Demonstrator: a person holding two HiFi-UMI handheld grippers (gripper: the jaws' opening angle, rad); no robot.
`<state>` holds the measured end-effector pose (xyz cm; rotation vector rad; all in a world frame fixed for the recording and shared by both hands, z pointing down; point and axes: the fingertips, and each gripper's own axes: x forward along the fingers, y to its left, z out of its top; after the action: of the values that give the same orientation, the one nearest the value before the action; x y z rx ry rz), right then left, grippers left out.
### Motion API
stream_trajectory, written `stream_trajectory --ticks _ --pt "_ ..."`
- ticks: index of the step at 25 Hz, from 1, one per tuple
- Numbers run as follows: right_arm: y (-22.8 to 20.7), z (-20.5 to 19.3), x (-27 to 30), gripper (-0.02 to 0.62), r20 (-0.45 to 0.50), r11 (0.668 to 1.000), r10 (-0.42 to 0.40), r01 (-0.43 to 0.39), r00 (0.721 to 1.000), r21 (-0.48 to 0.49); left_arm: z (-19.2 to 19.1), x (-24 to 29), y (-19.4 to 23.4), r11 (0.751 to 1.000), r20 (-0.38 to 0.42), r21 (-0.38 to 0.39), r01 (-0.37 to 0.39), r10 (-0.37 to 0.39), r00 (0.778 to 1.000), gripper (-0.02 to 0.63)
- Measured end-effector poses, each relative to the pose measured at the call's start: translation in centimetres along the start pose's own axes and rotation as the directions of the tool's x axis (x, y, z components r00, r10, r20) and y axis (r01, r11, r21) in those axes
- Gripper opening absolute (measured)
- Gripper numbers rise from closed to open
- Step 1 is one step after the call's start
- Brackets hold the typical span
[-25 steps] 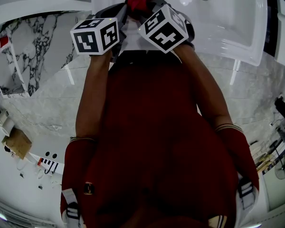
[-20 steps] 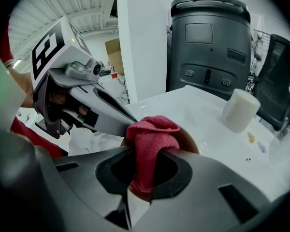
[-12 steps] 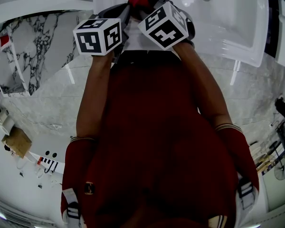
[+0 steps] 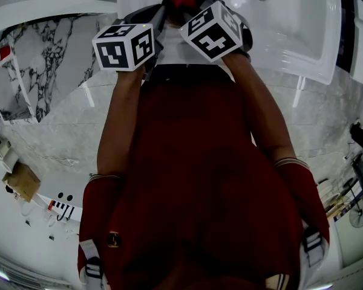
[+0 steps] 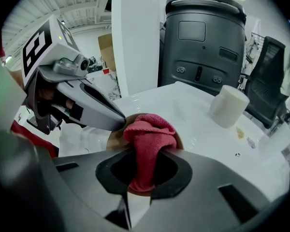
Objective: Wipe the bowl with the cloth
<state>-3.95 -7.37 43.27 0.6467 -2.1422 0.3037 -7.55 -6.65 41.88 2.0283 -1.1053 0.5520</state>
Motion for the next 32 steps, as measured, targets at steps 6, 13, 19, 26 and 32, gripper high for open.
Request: stream_trajectory --ticks 6,13,19,26,32 --pt "0.3 -0.7 0.1 0.051 -0.044 1.0 0.02 -0.021 0.999 -0.011 0.0 0.1 0.2 1.0 0.0 -0.004 -0.001 0.001 1.0 0.014" --pt "1.2 -1.1 0.3 0.051 -0.089 0.998 0.062 -0.064 0.994 -0.014 0.1 0.1 0.3 1.0 0.0 0.0 0.001 -0.001 1.0 0.014" --pt "2.0 -1.2 0.5 0.051 -0.104 0.995 0.097 -0.099 0.99 -0.011 0.2 0.3 0.0 1.0 -0.002 0.005 0.003 -0.003 1.0 0.014" --pt "2.3 -0.7 1.0 0.051 -0.098 0.994 0.103 -0.105 0.99 -0.012 0.1 0.2 -0.1 1.0 -0.009 0.011 0.013 -0.013 1.0 0.014" --pt "2.1 -0.3 1.2 0.051 -0.085 0.995 0.092 -0.094 0.992 -0.018 0.0 0.2 -0.3 1.0 -0.018 0.016 0.021 -0.02 1.0 0.014"
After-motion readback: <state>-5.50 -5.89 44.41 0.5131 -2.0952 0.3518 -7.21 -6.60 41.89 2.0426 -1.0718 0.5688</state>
